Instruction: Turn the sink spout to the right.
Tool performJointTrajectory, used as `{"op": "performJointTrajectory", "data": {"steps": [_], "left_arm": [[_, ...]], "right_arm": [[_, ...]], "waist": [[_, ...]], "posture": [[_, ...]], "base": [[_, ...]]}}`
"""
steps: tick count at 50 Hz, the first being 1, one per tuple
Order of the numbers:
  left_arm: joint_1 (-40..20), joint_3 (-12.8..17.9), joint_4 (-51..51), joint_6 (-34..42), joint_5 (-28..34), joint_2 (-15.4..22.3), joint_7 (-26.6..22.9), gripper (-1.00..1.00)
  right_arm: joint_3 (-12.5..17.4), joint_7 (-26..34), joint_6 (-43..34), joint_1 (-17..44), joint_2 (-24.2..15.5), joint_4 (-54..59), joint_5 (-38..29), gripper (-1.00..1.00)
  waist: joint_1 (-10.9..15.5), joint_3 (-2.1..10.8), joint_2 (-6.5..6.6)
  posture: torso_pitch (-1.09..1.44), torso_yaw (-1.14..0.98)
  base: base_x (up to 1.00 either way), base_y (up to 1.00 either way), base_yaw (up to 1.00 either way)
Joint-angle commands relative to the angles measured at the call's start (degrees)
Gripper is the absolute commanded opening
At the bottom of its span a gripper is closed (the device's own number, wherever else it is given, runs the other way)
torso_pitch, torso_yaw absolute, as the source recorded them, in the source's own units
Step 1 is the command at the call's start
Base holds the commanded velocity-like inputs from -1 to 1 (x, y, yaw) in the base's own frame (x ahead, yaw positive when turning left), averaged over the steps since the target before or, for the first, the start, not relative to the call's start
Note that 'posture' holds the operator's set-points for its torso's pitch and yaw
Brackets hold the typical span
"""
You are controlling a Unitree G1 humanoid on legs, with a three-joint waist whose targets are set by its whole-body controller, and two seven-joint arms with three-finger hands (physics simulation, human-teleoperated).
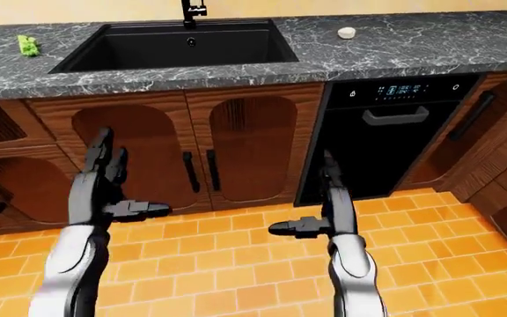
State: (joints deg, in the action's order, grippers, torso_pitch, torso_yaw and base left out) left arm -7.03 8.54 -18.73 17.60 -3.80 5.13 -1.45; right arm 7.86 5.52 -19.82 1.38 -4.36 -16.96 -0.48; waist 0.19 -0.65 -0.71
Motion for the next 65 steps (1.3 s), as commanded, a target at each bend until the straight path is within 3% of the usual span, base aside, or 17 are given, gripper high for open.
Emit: {"op": "performJointTrajectory", "data": {"steps": [1,10,15,25,26,31,35,40,44,46,48,53,55,57,58,60,65], "left_arm": [[-4.2,1.2,-4.4,6.0,-1.9,1.3,0.3,1.00],[-16.5,3.1,-8.9,22.9,-3.4,7.0,1.8,1.00],[-23.2,4.3,-9.6,29.4,-3.6,10.2,1.9,1.00],[-25.5,5.7,-13.3,35.6,-2.7,13.1,0.6,1.00],[-26.5,6.0,-14.9,36.8,-2.8,13.1,1.3,1.00],[-26.6,6.4,-15.9,37.8,-3.5,13.4,1.6,1.00],[-26.5,6.8,-16.3,38.2,-3.9,13.6,1.7,1.00],[-24.9,6.9,-15.6,36.5,-4.4,13.2,2.0,1.00],[-25.4,7.3,-15.9,37.5,-5.1,13.5,2.4,1.00],[-24.9,7.6,-16.0,37.4,-5.5,13.5,2.5,1.00],[-25.1,8.1,-16.4,38.0,-6.0,13.8,2.7,1.00],[-25.9,8.3,-16.1,38.5,-7.0,14.1,3.6,1.00],[-26.2,8.2,-16.5,39.0,-7.4,14.3,3.9,1.00],[-26.4,8.3,-16.2,39.0,-7.5,14.6,3.9,1.00],[-26.4,8.3,-16.3,39.2,-7.6,14.7,4.0,1.00],[-26.5,8.2,-16.5,39.4,-7.8,14.8,4.1,1.00],[-26.7,8.7,-16.9,40.0,-8.4,15.3,4.2,1.00]], "right_arm": [[1.0,-0.2,-6.4,3.5,-0.9,-5.3,0.2,1.00],[6.3,0.9,-26.2,17.3,-7.6,-12.2,4.6,1.00],[7.0,0.2,-34.4,22.7,-10.8,-15.4,6.2,1.00],[6.5,5.0,-46.1,30.3,-16.4,-18.3,4.4,1.00],[7.5,6.4,-46.6,31.7,-15.8,-16.8,6.1,1.00],[7.1,6.5,-47.3,32.2,-16.0,-17.0,6.7,1.00],[7.0,6.5,-47.4,31.9,-16.0,-17.3,6.8,1.00],[6.9,7.0,-45.6,30.2,-15.6,-16.7,6.5,1.00],[6.8,7.2,-46.6,30.5,-15.7,-17.5,6.5,1.00],[6.7,7.3,-45.7,30.1,-15.4,-16.9,6.4,1.00],[6.6,7.4,-46.1,30.2,-15.4,-17.2,6.4,1.00],[6.4,7.6,-46.6,30.5,-15.5,-17.3,6.2,1.00],[6.5,7.8,-46.9,30.5,-15.5,-17.7,6.2,1.00],[6.6,7.9,-46.8,30.6,-15.5,-17.6,6.1,1.00],[6.6,7.9,-46.9,30.7,-15.5,-17.6,6.1,1.00],[6.5,7.8,-46.7,30.7,-15.4,-17.3,6.1,1.00],[6.3,7.8,-47.5,31.2,-15.4,-17.8,6.0,1.00]], "waist": [[-0.1,1.26,-0.02],[0.1,1.45,0.36],[0.1,0.79,0.19],[0.1,0.26,0.17],[0.0,1.51,0.44],[0.0,-1.00,0.33],[0.0,-1.29,-0.11],[-0.1,-1.41,0.81],[-0.4,-1.07,4.83],[0.1,-1.64,3.95],[0.0,-1.53,4.32],[0.6,-1.21,1.98],[1.0,-0.98,0.27],[1.2,0.03,-3.03],[0.5,-0.62,-1.44],[0.5,-1.30,-2.57],[-0.4,-1.63,-0.22]], "posture": [[0.00,0.00],[0.00,0.00],[0.00,0.00],[0.00,0.00],[0.00,0.00],[0.00,0.00],[0.00,0.00],[0.00,0.00],[0.00,0.00],[0.00,0.00],[0.00,0.00],[0.00,0.00],[0.00,0.00],[0.00,0.00],[0.00,0.00],[0.00,0.00],[0.00,0.00]], "base": [[0.00,0.00,0.00],[0.00,0.00,0.00],[0.00,0.00,0.00],[0.00,0.00,0.00],[0.09,0.00,0.00],[0.13,0.00,0.00],[0.17,0.00,0.00],[0.24,0.00,0.00],[0.34,0.00,0.00],[0.34,0.00,0.00],[0.36,0.00,0.00],[0.35,0.00,0.00],[0.35,0.00,0.00],[0.35,0.00,0.00],[0.35,0.00,0.00],[0.35,0.00,0.00],[0.35,0.00,0.00]]}}
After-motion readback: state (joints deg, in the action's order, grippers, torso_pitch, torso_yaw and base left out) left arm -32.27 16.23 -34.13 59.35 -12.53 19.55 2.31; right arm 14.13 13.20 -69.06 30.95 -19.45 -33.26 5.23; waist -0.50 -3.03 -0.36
